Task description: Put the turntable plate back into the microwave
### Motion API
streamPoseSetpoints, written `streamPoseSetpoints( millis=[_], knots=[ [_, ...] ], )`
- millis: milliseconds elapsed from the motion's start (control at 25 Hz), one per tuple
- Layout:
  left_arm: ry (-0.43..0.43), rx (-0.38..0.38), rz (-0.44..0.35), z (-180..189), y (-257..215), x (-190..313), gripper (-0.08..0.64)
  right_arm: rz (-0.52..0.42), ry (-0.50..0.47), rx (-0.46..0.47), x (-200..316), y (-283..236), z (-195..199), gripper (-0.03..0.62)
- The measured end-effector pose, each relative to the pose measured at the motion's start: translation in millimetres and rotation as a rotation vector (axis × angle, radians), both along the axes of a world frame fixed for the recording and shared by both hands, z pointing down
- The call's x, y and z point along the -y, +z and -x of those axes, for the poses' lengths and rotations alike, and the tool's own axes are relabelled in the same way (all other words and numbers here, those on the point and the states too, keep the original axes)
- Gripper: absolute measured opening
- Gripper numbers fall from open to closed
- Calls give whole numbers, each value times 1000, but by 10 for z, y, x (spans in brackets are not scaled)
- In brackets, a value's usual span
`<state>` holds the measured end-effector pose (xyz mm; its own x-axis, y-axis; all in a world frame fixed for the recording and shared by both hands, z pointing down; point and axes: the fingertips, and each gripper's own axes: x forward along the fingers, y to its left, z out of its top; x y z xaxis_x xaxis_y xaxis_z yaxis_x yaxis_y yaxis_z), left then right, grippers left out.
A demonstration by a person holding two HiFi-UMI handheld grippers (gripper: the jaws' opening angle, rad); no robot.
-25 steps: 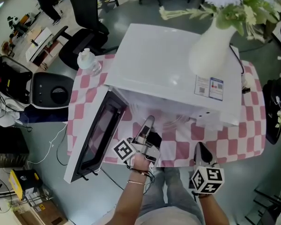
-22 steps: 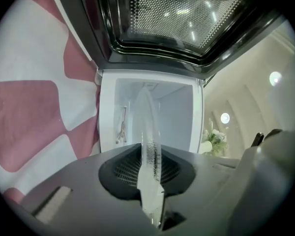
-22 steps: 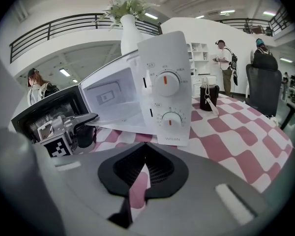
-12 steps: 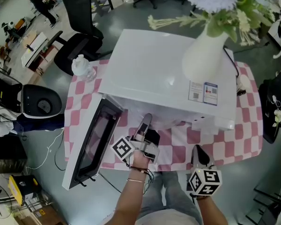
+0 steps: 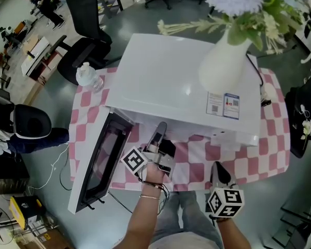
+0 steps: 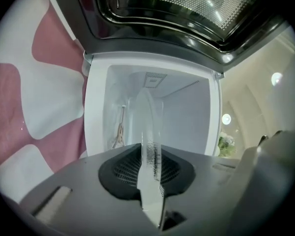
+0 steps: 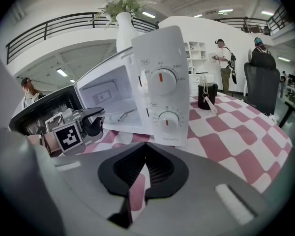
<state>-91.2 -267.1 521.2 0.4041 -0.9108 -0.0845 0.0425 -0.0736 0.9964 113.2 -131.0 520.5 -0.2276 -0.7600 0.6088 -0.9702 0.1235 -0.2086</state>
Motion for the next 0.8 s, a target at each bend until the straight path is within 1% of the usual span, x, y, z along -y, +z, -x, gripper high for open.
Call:
streamPoseSetpoints(
  millis=[360, 600, 800],
  knots=[
    [1, 3, 20, -2, 12, 128, 44, 12, 7, 6, 18, 34, -4, 9],
    [15, 21, 26, -21, 23, 198, 44, 15, 7, 9, 38, 50, 14, 9],
    [23, 22, 38, -55, 33, 272, 45, 19, 9, 12, 42, 76, 25, 9]
  ],
)
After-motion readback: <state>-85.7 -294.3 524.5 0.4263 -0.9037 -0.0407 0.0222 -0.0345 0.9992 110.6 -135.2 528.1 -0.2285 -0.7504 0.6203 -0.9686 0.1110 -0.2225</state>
